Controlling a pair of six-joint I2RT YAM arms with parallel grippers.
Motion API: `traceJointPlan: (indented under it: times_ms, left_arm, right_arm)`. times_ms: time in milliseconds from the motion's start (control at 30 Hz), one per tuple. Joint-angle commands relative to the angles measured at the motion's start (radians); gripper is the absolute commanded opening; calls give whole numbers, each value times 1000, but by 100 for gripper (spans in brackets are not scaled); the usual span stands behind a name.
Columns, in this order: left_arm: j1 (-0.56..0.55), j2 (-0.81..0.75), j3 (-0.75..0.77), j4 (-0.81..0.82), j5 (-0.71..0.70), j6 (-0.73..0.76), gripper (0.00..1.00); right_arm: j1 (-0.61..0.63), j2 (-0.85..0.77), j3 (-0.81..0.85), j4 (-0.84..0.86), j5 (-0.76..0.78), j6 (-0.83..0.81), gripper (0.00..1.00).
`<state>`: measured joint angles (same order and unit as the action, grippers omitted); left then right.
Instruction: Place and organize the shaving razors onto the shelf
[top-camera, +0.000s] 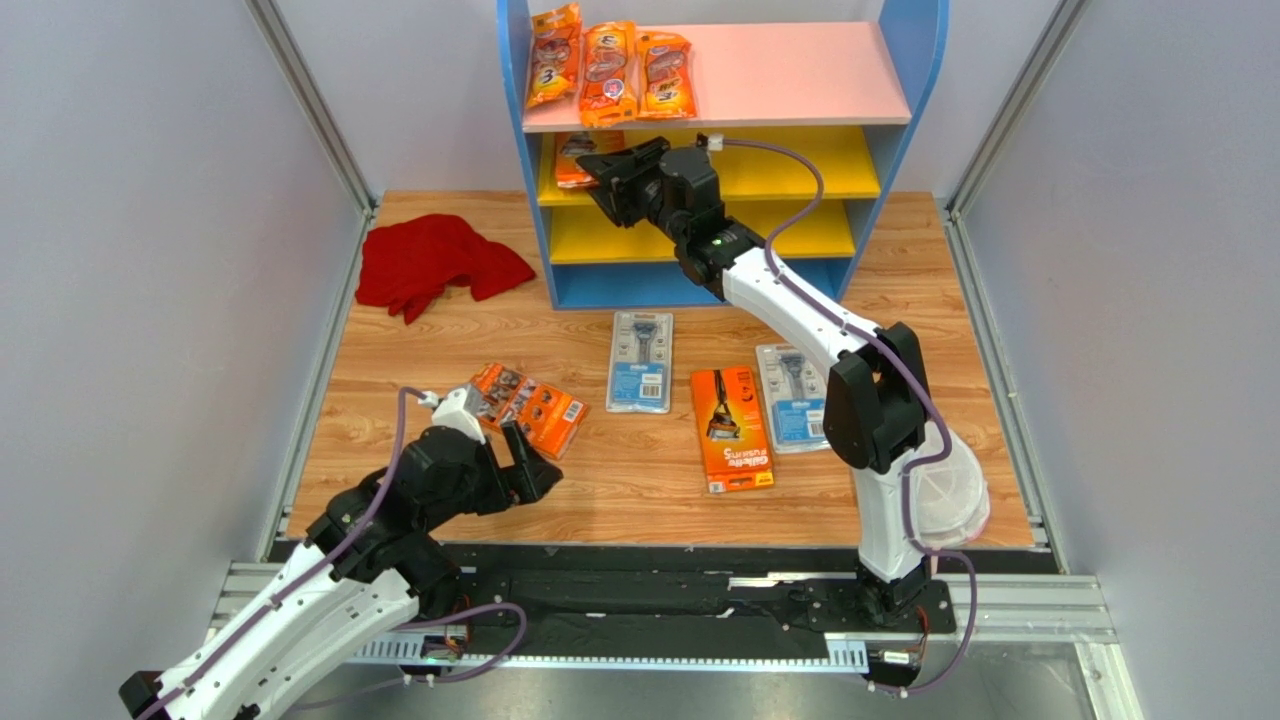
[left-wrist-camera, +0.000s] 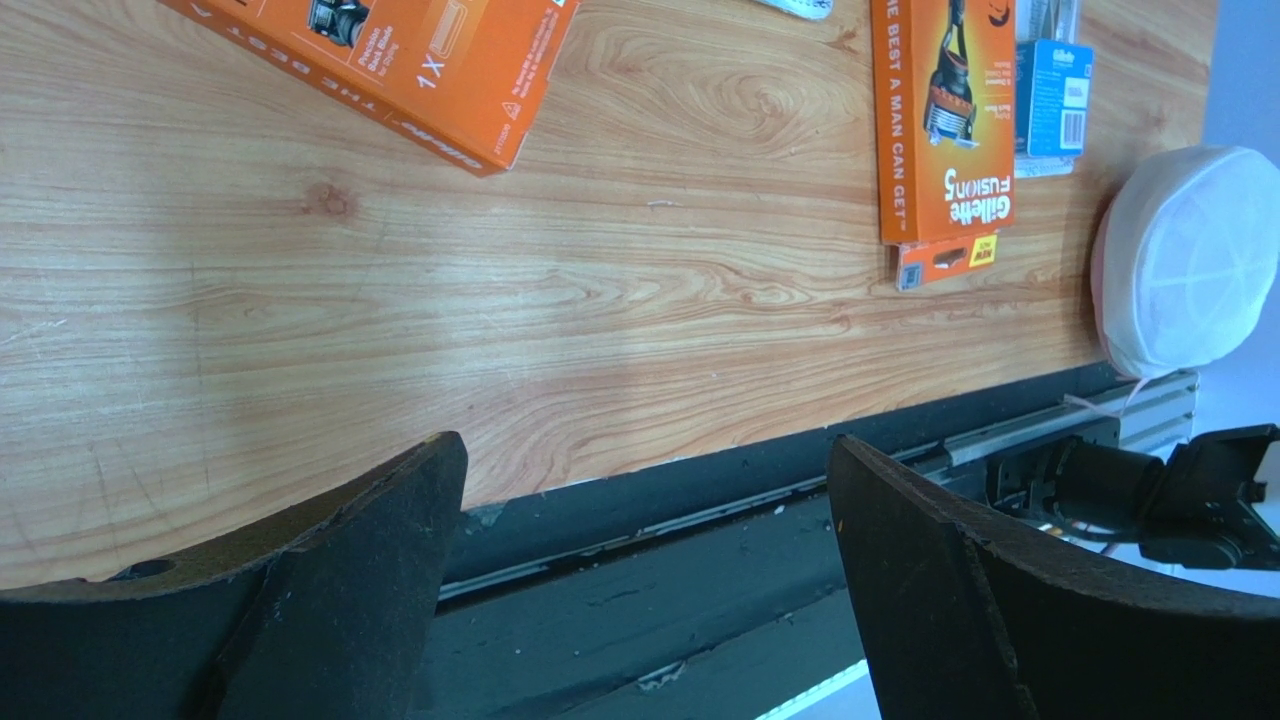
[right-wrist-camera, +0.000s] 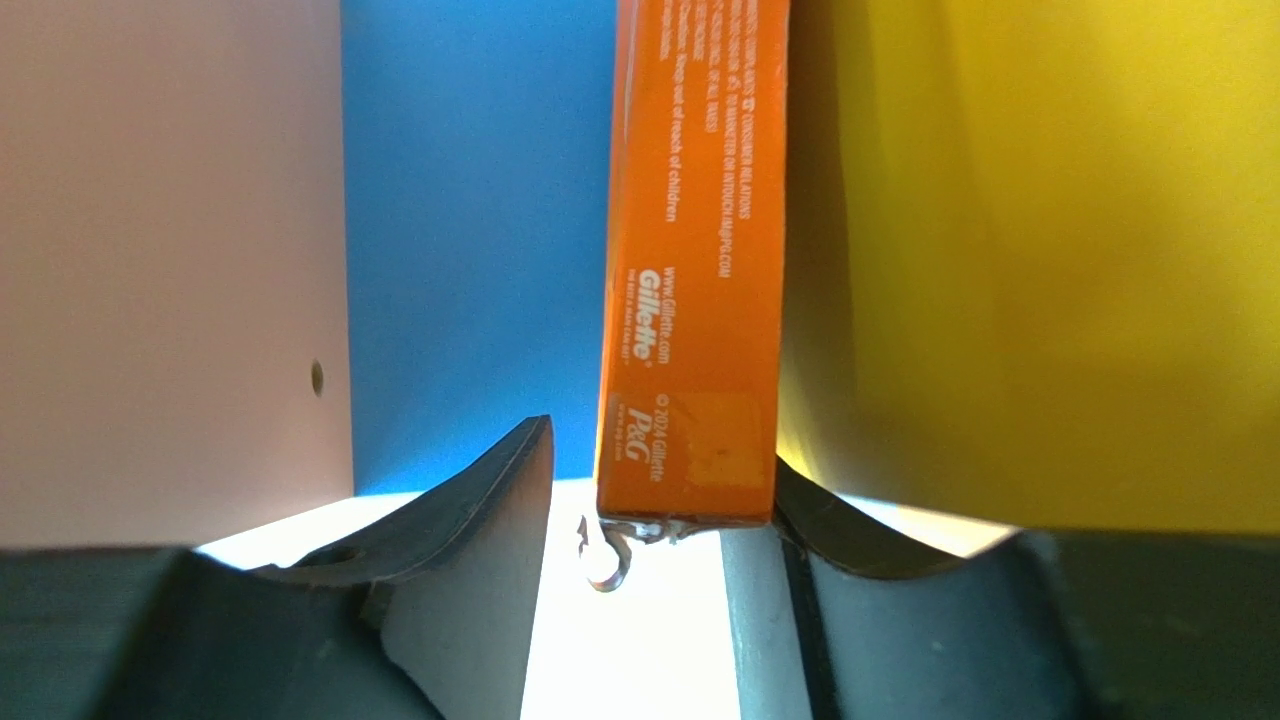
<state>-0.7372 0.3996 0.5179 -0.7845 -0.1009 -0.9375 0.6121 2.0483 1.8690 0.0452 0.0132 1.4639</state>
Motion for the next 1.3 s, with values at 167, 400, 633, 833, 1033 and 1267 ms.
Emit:
traceJointPlan:
  times_ms: [167, 400, 633, 833, 1033, 1267]
  left_arm:
    - [-1, -10, 4, 13, 21, 5, 99]
    - [1, -8, 1, 18, 24, 6, 99]
    - [1, -8, 8, 16, 23, 12, 99]
    - [1, -7, 14, 13, 17, 17, 99]
    - [1, 1, 11, 17, 15, 20, 99]
    - [1, 28, 14, 33, 15, 28, 99]
  right_arm:
    - [15, -43, -67, 4, -50, -30, 52]
    - [15, -88, -111, -11, -67, -63, 60]
    - [14, -169, -209, 30, -88, -82, 71]
    - [14, -324, -410, 157, -98, -115, 81]
    - [15, -531, -591, 119, -94, -203, 86]
    - [17, -752, -732, -120, -73, -347, 89]
